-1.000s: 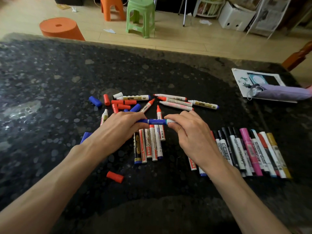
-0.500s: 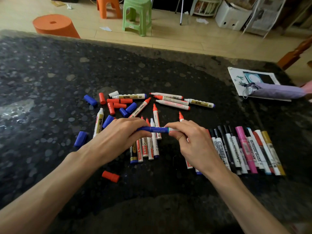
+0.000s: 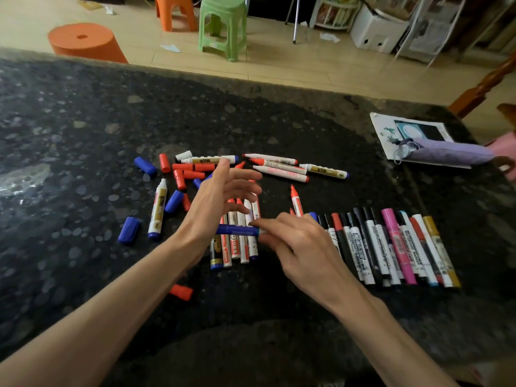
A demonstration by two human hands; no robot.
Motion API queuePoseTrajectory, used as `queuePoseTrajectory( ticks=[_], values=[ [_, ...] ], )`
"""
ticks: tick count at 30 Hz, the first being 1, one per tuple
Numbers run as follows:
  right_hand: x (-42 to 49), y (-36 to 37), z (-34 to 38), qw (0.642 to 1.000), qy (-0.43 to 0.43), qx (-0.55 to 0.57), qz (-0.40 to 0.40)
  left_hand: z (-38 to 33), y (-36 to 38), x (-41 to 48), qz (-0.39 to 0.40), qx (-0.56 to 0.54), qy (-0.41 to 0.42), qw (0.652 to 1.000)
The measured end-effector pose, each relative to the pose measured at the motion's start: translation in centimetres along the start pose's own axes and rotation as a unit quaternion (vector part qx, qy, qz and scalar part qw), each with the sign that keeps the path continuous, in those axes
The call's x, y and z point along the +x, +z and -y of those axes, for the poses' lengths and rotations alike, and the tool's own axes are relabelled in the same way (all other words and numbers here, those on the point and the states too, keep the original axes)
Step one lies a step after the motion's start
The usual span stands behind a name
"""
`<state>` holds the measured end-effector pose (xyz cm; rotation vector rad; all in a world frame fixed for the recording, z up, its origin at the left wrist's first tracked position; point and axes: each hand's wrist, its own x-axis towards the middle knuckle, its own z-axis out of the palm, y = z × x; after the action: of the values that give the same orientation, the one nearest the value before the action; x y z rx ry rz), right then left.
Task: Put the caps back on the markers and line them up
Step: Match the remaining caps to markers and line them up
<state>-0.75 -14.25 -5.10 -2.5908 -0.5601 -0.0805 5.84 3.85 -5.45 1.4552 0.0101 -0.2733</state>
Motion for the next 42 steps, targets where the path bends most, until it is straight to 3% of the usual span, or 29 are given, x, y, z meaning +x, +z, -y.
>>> queuePoseTrajectory(
  ticks=[4, 7, 10, 14, 23, 36, 39, 42],
  values=[
    [-1.3, -1.3, -0.6, 0.999, 0.019, 0.005, 0.032, 0.1, -0.4, 0.3, -0.015, 0.038, 0.021, 0.999],
    [-2.1, -2.5, -2.5, 0.990, 0.137, -0.015, -0.025, 0.0, -0.6, 0.1, -0.030, 0.070, 0.037, 0.996],
    [-3.2, -4.1, -4.6, 0.958, 0.271, -0.074, -0.052, 0.2, -0.4, -0.3, -0.018, 0.120, 0.052, 0.991],
    [-4.6, -4.8, -5.6, 0.934, 0.337, -0.101, -0.056, 0.2, 0.1, -0.5, -0.009, 0.161, 0.066, 0.985],
    [-3.8, -4.5, -5.3, 0.923, 0.353, -0.153, -0.016, -0.8, -1.3, -0.4, -0.060, 0.168, 0.077, 0.981],
    [0.9, -1.3, -1.2, 0.960, 0.270, -0.070, 0.021, -0.9, -7.5, -0.2, -0.146, 0.164, 0.055, 0.974],
    [2.0, 0.3, 0.4, 0.963, 0.263, -0.028, 0.052, 0.1, -8.7, 0.1, -0.152, 0.213, 0.052, 0.964],
    [2.5, 1.6, 1.6, 0.958, 0.270, -0.025, 0.095, 0.9, -9.6, 0.3, -0.152, 0.339, 0.063, 0.926]
  ],
)
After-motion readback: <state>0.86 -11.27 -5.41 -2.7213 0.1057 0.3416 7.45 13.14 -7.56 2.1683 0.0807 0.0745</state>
